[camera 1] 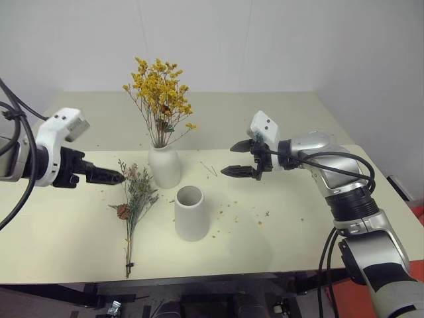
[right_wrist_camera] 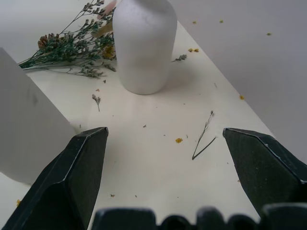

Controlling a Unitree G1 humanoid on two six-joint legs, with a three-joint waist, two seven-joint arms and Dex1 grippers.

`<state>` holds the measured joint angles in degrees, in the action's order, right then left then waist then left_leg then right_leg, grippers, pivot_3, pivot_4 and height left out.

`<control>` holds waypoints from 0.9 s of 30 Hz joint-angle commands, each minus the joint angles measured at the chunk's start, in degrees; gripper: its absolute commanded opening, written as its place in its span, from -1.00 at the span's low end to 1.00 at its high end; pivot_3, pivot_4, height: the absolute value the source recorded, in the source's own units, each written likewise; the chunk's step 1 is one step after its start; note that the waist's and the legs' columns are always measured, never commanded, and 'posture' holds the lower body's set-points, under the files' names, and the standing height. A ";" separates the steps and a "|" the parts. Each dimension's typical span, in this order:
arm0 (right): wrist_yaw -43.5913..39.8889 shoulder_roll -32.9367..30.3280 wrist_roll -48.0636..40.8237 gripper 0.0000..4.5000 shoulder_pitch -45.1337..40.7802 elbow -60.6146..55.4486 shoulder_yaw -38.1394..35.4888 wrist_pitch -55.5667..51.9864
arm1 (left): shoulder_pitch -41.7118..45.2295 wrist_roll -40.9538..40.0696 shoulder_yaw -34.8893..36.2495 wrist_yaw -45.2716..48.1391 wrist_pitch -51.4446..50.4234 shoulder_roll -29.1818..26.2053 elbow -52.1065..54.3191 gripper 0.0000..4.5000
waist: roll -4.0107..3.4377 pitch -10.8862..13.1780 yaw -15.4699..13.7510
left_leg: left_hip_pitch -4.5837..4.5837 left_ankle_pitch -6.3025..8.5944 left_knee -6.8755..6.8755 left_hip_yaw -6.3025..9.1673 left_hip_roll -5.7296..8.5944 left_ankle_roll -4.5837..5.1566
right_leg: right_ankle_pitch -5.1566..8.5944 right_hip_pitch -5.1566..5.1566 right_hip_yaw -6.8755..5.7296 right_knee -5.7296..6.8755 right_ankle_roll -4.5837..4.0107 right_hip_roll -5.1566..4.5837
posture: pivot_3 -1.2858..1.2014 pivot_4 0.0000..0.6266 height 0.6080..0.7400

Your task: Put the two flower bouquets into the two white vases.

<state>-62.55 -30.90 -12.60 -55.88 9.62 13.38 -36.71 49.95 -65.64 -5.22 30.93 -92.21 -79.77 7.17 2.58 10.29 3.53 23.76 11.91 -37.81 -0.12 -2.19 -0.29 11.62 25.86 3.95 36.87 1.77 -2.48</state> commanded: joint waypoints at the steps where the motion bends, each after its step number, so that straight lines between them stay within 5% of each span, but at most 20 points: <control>1: -0.83 -1.15 -0.46 1.00 -0.71 -1.48 -1.17 0.43 | 1.00 -9.48 -5.66 -4.35 -0.29 -3.17 3.05 0.99 | 0.00 0.00 -0.01 | 0.01 0.00 0.00 0.00 0.00 0.00 | 0.00 0.00 0.00 0.01 0.00 0.00 | 0.03 -0.52 1.00; 11: -0.72 -1.47 -0.84 1.00 0.45 -2.30 -1.72 -0.97 | -1.31 -24.88 -13.40 -21.72 -0.29 -4.76 1.31 0.99 | 0.02 0.01 -0.01 | 0.02 0.00 -0.02 -0.01 0.02 0.00 | 0.02 0.03 0.02 0.03 0.01 -0.01 | 0.03 -0.52 1.00; 27: 0.35 -1.42 -1.58 1.00 0.97 -4.44 -2.86 -2.15 | -2.11 -47.25 -22.22 -57.11 7.40 7.72 -14.33 0.99 | 0.03 0.00 -1.06 | 0.04 -0.01 -0.04 0.01 0.07 -0.01 | -0.15 0.04 0.03 0.05 -0.27 -0.09 | 0.03 -0.52 1.00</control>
<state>-62.47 -31.77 -12.74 -54.79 7.68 12.67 -38.49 46.93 -110.78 -27.24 -23.51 -86.19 -72.21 -6.61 2.62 10.29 2.46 23.80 11.90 -37.85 -0.11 -2.11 -0.30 11.46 25.90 3.98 36.92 1.50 -2.57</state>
